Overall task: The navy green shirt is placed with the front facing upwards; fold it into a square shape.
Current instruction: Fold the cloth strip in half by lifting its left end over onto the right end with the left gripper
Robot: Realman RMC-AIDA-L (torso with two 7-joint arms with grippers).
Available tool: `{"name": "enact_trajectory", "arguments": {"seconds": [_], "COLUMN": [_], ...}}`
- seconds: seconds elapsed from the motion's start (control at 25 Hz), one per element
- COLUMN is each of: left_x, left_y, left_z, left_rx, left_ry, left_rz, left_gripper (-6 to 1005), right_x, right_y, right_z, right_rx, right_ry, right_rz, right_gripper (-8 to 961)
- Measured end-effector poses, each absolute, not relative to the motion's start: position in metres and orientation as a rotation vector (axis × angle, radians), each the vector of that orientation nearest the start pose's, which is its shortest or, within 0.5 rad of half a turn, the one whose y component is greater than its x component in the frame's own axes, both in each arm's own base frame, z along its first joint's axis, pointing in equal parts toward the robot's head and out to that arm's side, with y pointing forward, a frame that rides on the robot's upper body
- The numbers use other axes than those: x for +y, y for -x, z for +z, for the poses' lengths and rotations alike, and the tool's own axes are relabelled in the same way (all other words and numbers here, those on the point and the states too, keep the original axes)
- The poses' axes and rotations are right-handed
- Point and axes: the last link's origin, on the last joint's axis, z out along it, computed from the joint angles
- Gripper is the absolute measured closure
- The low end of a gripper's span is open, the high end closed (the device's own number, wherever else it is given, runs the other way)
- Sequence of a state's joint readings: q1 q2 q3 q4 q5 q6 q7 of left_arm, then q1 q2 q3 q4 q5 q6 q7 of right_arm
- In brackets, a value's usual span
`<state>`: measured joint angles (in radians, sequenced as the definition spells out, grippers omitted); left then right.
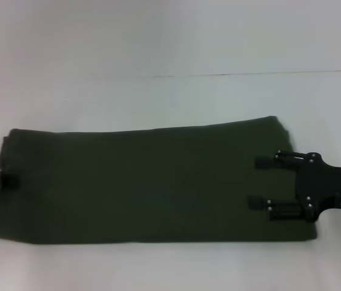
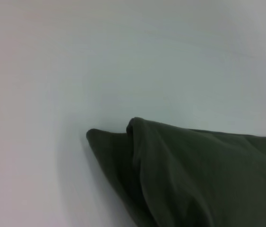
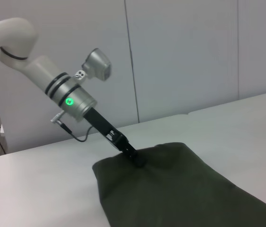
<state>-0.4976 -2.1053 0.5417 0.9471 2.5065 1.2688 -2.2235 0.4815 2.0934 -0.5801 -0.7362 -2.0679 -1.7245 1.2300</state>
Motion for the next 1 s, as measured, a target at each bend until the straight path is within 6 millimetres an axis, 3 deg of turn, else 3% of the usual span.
{"name": "enact_trajectory", "arguments": {"seconds": [0.2,0.44,0.8,1.0], "left_x": [0.348,0.360,0.380,0.389], "left_y": [0.330,0.268,0.185,0.156], "left_z": [0.063,0.055,0.000,-0.038], "left_rx": [-1.485,-1.380,-1.328,-1.310], "left_ry": [2.068,2.274,2.524,2.574], "left_rz": [-0.293,-0.593,-0.738,-0.732], "left_gripper": [903,905,906,907], "right_x": [0.309,0.308,0.296,0.289], "right_y": [-0.272,-0.278,-0.297,-0.309], "right_z": [0.011,0.009,0.016,0.022], "right_rx": [0.427,0.457,0.526,0.569], "right_ry": [2.744,2.727,2.669,2.624], "right_rz": [0.709,0.687,0.673,0.666], "right_gripper": [71,70,70,70]}}
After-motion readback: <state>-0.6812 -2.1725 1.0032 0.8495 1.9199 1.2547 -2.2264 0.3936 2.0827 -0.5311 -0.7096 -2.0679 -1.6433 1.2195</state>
